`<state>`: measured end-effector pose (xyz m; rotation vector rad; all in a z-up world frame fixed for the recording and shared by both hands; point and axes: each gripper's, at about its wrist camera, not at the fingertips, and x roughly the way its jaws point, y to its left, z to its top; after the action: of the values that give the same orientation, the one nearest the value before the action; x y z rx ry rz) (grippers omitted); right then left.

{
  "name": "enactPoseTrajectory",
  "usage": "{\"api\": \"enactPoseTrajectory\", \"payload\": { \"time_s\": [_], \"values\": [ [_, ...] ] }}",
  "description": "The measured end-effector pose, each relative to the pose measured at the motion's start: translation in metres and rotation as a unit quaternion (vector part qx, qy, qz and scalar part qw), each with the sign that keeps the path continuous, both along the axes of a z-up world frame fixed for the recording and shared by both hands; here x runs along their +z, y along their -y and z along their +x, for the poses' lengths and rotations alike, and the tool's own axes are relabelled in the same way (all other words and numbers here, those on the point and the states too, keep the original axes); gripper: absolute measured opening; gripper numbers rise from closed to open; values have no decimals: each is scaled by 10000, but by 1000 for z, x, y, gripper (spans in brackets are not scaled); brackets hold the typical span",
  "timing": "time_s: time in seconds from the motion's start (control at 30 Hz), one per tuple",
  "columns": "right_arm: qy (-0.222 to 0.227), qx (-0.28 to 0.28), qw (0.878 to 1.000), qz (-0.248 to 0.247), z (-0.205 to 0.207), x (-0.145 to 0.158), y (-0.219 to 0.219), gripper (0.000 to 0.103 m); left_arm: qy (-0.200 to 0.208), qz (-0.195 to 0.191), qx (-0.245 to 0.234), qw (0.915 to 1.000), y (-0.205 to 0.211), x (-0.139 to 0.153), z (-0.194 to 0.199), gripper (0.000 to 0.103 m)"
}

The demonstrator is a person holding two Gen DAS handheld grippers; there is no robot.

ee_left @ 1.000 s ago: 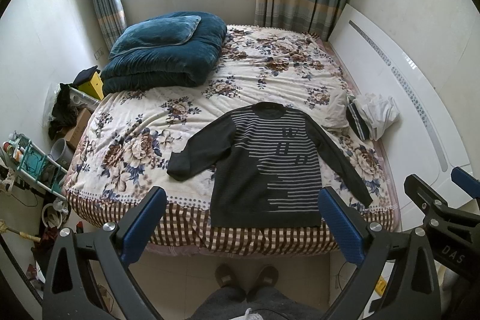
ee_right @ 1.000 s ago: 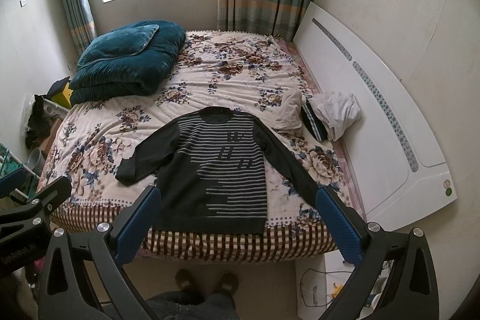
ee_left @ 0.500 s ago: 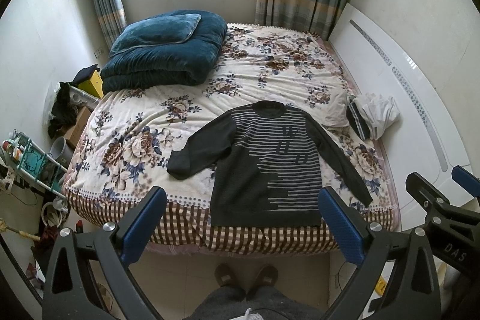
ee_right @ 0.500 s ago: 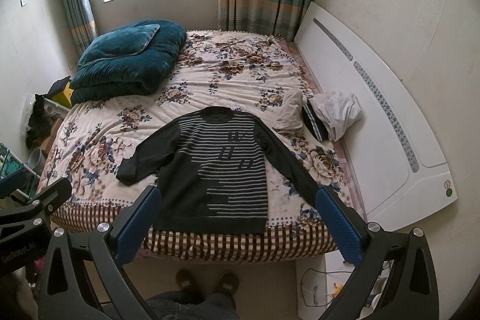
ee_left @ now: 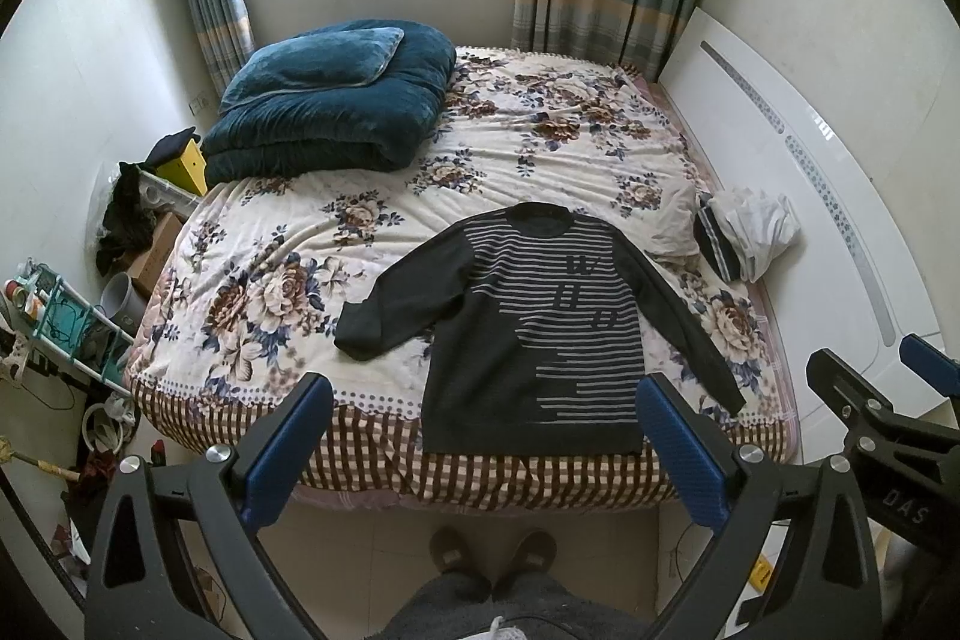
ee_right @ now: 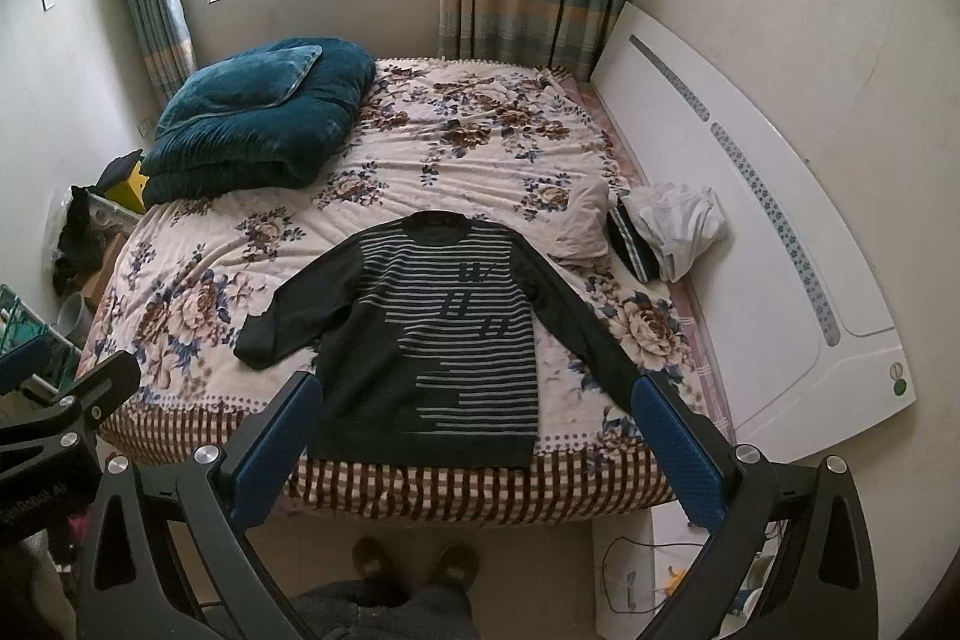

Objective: Fold small clothes

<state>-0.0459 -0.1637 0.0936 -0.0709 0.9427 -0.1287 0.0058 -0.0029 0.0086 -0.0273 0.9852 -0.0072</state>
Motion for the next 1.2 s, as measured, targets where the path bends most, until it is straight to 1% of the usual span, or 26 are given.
{"api": "enactPoseTrajectory", "payload": {
  "time_s": [0.1,0.17,0.2,0.27,0.33,0.37,0.43,0.47,0.5,0.53,0.6,0.67,0.7,0.73,0.77,0.8,0.83,0.87,0.9,0.93,0.97,1.0,1.03,1.07,1.1,1.2],
  "values": [
    [6,-11,10000,16,0,-1,1,103,29,16,16,10000,0,0,1,103],
    [16,-58,10000,55,1,1,-1,103,97,107,77,9999,5,1,16,103],
    [21,-85,9999,89,2,0,-11,103,112,155,126,9997,6,0,22,103],
    [16,-110,9997,216,2,-8,-16,103,219,174,184,9994,-1,-11,34,103],
    [-68,-227,9988,439,6,-27,-9,103,306,232,185,9991,-11,-24,45,103],
    [-192,-423,9977,489,10,-43,-1,103,361,343,159,9986,-12,-35,55,103],
    [-267,-678,9963,466,15,-71,21,103,401,472,130,9980,-11,-49,68,103],
    [-340,-960,9939,416,18,-88,36,103,421,540,100,9976,-9,-61,78,103],
    [-357,-1139,9919,429,21,-99,53,103,338,563,62,9978,-4,-75,91,103],
    [-367,-1351,9891,457,24,-113,69,103,295,539,38,9981,-4,-84,94,103],
    [-479,-1867,9793,619,30,-144,110,103,44,553,-27,9985,7,-115,121,103],
    [-582,-2357,9659,901,33,-175,154,103,-102,613,-80,9980,16,-137,138,103],
    [-682,-2645,9554,1122,37,-196,181,103,-207,746,-78,9970,24,-152,150,103],
    [-746,-2870,9457,1329,42,-216,206,100,-321,895,-54,9955,32,-167,162,103],
    [-818,-3127,9333,1562,45,-239,234,98,-368,942,-51,9949,34,-175,169,103],
    [-919,-3338,9213,1771,49,-262,260,93,-410,1040,-42,9937,45,-191,182,103],
    [-1012,-3562,9075,1983,53,-288,288,88,-450,1138,-28,9925,48,-198,189,103],
    [-1066,-3716,8976,2118,57,-309,308,83,-545,1282,-14,9902,56,-212,199,103],
    [-1144,-3930,8827,2309,61,-337,337,75,-620,1350,-20,9889,66,-226,210,103],
    [-1197,-4033,8750,2397,69,-358,354,71,-677,1399,-35,9878,75,-242,221,103],
    [-1265,-4156,8666,2454,75,-382,375,70,-724,1453,-47,9867,81,-255,230,103],
    [-1336,-4288,8593,2447,82,-411,401,69,-779,1520,-64,9853,88,-270,240,103],
    [-1364,-4348,8561,2439,89,-431,416,69,-855,1599,-104,9834,100,-291,252,103],
    [-1468,-4478,8493,2380,96,-459,439,69,-902,1630,-130,9824,104,-302,258,103],
    [-1559,-4586,8408,2418,100,-481,457,69,-979,1671,-157,9809,116,-326,270,103],
    [-1661,-4816,8176,2684,111,-543,501,69,-1215,1675,-195,9782,131,-374,293,103]
  ]
}}
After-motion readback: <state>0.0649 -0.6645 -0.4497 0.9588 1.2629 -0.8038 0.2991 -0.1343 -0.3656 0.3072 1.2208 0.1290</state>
